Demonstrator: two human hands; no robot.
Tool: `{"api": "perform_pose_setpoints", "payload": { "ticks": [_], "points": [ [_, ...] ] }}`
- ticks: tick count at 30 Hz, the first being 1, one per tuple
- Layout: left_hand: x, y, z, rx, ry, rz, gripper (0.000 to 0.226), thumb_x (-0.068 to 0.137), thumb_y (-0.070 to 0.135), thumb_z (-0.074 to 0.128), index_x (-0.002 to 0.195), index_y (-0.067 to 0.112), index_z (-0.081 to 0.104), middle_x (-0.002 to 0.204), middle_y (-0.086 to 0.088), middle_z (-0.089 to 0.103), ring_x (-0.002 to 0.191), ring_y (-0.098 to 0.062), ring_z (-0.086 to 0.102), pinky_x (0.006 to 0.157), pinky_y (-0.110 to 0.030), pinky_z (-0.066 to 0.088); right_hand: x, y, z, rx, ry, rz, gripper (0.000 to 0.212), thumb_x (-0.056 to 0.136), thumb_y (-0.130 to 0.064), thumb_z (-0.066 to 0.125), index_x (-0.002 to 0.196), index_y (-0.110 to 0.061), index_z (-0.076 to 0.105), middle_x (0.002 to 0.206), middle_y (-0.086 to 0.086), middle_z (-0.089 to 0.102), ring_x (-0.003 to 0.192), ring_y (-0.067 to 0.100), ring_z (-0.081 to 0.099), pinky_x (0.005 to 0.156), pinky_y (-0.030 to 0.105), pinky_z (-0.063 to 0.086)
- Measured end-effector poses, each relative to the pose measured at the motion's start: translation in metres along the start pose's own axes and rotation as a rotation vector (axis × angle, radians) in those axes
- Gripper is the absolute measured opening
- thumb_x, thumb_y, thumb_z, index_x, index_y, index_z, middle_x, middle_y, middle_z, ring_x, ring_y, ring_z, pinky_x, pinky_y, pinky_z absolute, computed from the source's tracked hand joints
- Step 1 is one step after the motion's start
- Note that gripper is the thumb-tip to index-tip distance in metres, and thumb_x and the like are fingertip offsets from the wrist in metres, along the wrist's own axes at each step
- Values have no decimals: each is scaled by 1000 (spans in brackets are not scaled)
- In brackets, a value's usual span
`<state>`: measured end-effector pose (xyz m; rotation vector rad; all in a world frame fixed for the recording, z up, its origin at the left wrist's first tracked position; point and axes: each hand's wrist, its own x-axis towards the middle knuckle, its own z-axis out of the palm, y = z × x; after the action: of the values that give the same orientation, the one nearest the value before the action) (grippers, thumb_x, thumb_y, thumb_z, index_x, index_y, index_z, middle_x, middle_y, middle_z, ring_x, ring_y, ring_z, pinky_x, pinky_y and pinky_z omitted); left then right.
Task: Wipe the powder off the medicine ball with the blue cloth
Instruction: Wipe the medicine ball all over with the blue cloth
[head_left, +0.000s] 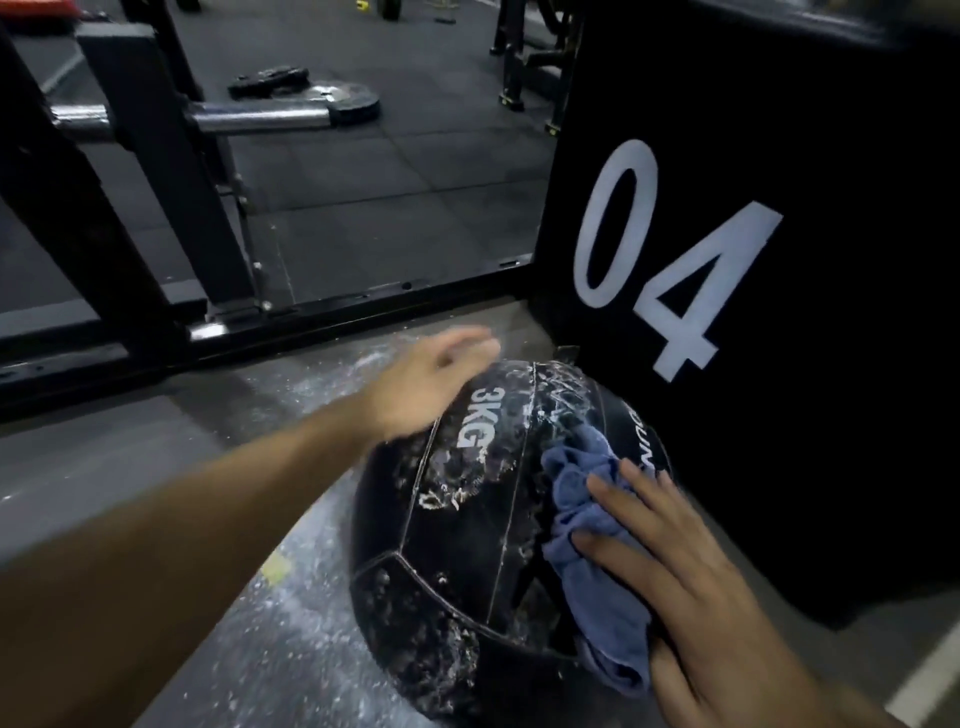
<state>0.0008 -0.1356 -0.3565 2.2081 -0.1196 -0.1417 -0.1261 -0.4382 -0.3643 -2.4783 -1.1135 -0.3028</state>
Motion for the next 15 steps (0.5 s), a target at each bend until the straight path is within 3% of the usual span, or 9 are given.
{"api": "perform_pose_setpoints", "payload": {
  "ticks": [4,8,11,15],
  "points": [
    [-8,14,32,144,-59,11,68,98,76,26,154,40,44,155,10,48,139,-15,48,114,-42,40,-23,-2,2,-160,38,35,55,110,-38,29,165,-35,32,175,1,26,163,31,19,128,51,18],
    [-11,26,46,254,-71,29,79,90,81,21,156,43,39,148,11,46,132,-13,49,102,-31,39,-14,-12,5,-116,92,150,57,107,-41,33,164,-33,35,174,1,28,163,29,22,124,55,28],
    [-9,23,45,243,-42,17,74,92,79,25,154,43,44,143,13,49,130,-11,49,102,-29,37,12,-8,0,-43,72,229,55,108,-41,38,162,-32,39,173,-4,29,163,21,21,122,58,37],
    [-10,8,36,186,32,-53,65,99,76,29,150,42,50,144,14,52,135,-12,48,105,-28,31,55,5,-10,42,-15,261,52,109,-42,34,158,-30,46,169,-5,35,161,15,23,128,40,26]
  ]
}}
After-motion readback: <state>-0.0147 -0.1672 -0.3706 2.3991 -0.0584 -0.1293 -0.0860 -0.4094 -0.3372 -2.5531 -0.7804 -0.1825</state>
